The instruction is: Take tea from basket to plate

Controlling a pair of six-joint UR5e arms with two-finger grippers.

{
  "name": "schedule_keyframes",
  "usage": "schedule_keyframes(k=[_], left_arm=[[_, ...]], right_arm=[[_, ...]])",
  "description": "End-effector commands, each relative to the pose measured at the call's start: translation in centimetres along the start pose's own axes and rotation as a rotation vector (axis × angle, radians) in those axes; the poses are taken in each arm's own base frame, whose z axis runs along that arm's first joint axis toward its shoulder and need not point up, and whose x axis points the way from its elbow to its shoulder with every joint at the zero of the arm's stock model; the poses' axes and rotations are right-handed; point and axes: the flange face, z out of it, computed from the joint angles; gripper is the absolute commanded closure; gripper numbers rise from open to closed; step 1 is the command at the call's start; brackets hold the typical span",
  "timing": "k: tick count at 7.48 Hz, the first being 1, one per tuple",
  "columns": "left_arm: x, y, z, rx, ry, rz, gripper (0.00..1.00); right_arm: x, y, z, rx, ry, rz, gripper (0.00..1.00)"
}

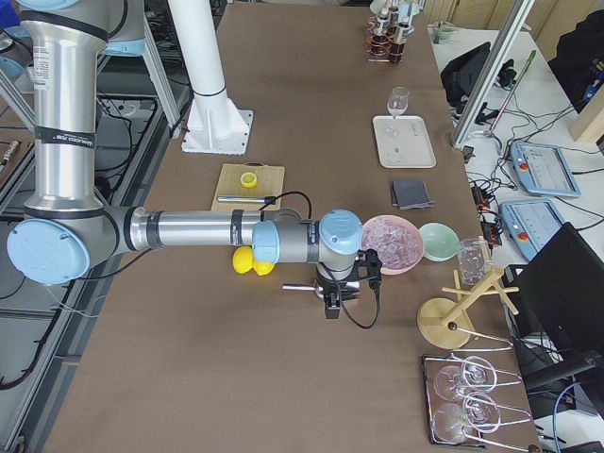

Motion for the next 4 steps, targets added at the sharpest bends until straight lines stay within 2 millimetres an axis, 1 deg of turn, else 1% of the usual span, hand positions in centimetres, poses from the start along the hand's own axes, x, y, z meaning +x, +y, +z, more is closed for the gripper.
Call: schedule_keyframes(k=[1, 2, 3, 4], left_arm=[[0.1, 1.8, 0.9, -0.001, 0.002, -0.008, 0.01], [-0.1, 1.9, 1.0, -0.004, 0.001, -0.004, 0.01], [-0.2, 2.0, 1.3, -0.005, -0.002, -0.001, 0.01], [-0.3, 2.3, 1.8, -0.004, -0.008, 0.002, 0.02]], right_arm=[[-3.9, -0.9, -3.4, 0.067, -0.044, -0.067, 0.01], [-5.6, -1.4, -4.3, 0.082, -0.131, -0.089, 0.01], [-7.8, -1.7, -5.7, 0.101, -0.223, -0.117, 0.01], [-10.7, -3.6, -8.2, 0.145, -0.254, -0.19, 0.01]])
